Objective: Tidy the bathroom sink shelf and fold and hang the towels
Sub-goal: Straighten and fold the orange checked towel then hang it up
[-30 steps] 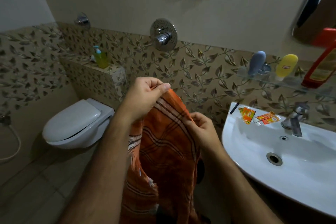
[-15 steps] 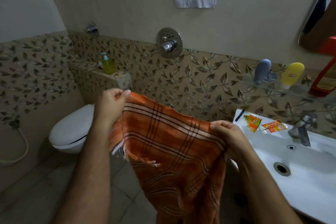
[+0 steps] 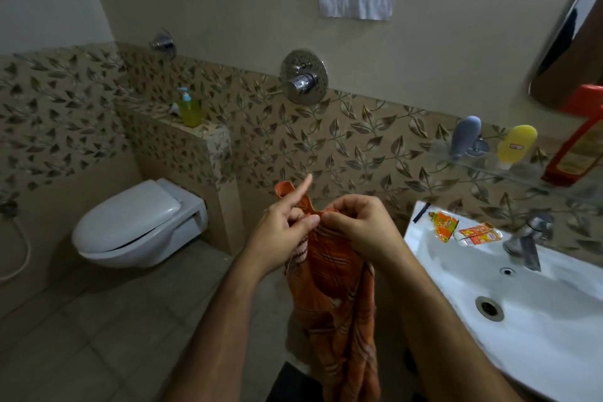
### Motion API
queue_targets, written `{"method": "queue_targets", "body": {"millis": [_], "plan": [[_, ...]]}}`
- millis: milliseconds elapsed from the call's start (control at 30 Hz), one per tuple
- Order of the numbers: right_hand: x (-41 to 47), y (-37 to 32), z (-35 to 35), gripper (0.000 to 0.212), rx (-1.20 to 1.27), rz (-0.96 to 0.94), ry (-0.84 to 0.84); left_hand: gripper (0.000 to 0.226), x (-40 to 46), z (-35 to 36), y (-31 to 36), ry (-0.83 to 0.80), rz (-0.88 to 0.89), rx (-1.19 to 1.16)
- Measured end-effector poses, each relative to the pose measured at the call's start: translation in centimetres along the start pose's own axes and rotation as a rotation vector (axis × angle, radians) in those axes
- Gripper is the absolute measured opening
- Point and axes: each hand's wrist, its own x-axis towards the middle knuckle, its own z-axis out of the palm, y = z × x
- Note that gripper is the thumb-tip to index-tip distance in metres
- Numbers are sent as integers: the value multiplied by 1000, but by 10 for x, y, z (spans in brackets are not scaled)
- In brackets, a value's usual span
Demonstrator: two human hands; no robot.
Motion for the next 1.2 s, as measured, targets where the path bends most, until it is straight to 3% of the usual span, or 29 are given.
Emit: {"method": "queue_targets", "body": {"millis": [67,133,333,433,500,633,733,833,900,1000,1133,1200], "plan": [[-4,2,-1,7,37,20,-34,36,2,4,-2,-14,9,21],[-9,2,-3,7,81,33,-48,9,1,8,-1,78,14,95],[-25,9,-12,29,100,98,-142,9,10,1,18,407,189,426],[-38,18,-25,35,70,157,-203,13,17,-21,22,553,170,485],[-40,18,-35,27,101,170,-167,14,21,-34,22,565,118,510],[-30,4,-42,21,36,31,51,13,22,-33,12,494,-19,502],[-21,-6,-35,21,-110,-79,143,18,14,-26,-5,349,-145,259],[-15,-13,-28,18,-297,-114,90,48,1,-19,-18,100,-161,-106],[-14,-17,-22,16,-335,-120,-17,52,-7,-10,-20,-75,-118,-260],[-15,-22,-15,13,-368,-152,-169,43,-12,10,-11,-193,-69,-361],[-19,-20,-23,15,-326,-115,-175,19,-9,22,-15,-216,-66,-442],[-25,-16,-30,17,-277,-82,-218,28,-8,26,-18,-287,-93,-558]]}}
